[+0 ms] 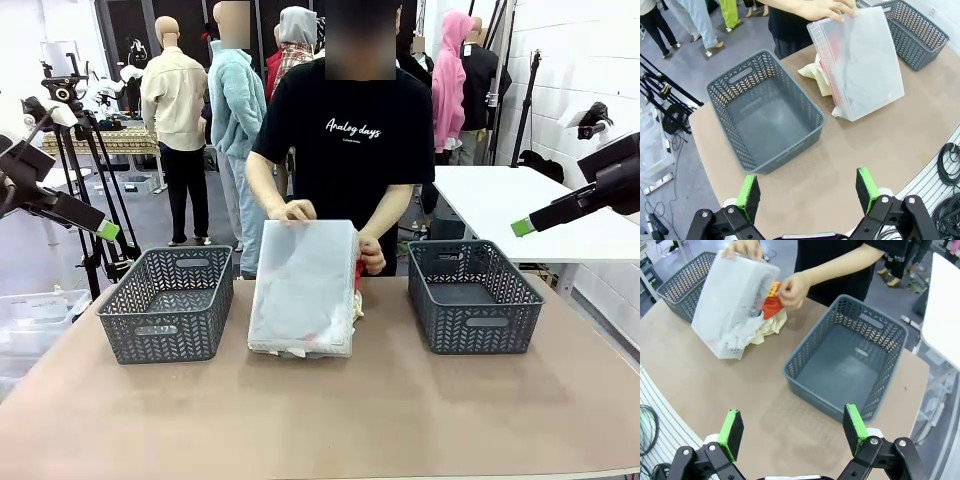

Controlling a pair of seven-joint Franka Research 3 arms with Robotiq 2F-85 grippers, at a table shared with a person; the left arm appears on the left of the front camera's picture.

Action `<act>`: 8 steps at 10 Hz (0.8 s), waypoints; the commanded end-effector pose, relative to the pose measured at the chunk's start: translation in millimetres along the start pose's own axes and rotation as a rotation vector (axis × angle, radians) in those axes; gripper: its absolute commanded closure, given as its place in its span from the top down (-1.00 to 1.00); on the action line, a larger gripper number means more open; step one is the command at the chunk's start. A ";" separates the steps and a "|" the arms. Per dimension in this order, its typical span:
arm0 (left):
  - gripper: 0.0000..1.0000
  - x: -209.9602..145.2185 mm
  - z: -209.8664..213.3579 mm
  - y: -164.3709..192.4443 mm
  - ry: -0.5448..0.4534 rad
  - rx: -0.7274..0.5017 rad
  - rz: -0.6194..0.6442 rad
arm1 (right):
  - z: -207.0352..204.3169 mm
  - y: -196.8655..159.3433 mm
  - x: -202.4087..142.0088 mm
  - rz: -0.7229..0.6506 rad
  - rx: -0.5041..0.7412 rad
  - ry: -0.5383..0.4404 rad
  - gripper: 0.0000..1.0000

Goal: Sort the tops and bottoms.
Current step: Lift clothes from the center of the table with your left hand.

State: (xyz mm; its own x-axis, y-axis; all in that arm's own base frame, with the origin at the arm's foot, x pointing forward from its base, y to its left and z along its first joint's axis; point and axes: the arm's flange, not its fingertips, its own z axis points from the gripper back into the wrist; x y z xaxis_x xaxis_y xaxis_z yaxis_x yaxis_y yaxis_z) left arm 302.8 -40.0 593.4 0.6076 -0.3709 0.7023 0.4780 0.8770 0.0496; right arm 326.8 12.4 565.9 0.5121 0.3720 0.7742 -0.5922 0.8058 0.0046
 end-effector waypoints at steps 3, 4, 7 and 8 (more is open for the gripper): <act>1.00 -0.3 0.9 1.0 -0.005 -0.002 0.003 | 1.2 0.5 -0.5 0.003 0.009 0.000 1.00; 1.00 -0.3 0.9 1.0 -0.005 -0.002 0.003 | 1.2 0.5 -0.5 0.003 0.009 0.000 1.00; 1.00 -0.3 0.9 1.0 -0.005 -0.002 0.003 | 1.2 0.5 -0.5 0.003 0.009 0.000 1.00; 1.00 -0.3 0.9 1.0 -0.005 -0.002 0.003 | 1.2 0.5 -0.5 0.003 0.009 0.000 1.00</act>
State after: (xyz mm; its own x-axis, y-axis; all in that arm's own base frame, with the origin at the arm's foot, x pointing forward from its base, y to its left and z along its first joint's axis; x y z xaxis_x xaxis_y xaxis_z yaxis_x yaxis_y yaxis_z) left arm 302.7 -39.7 593.5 0.6077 -0.3702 0.7026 0.4770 0.8775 0.0498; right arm 326.3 11.4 566.6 0.5120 0.3696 0.7754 -0.5898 0.8076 0.0045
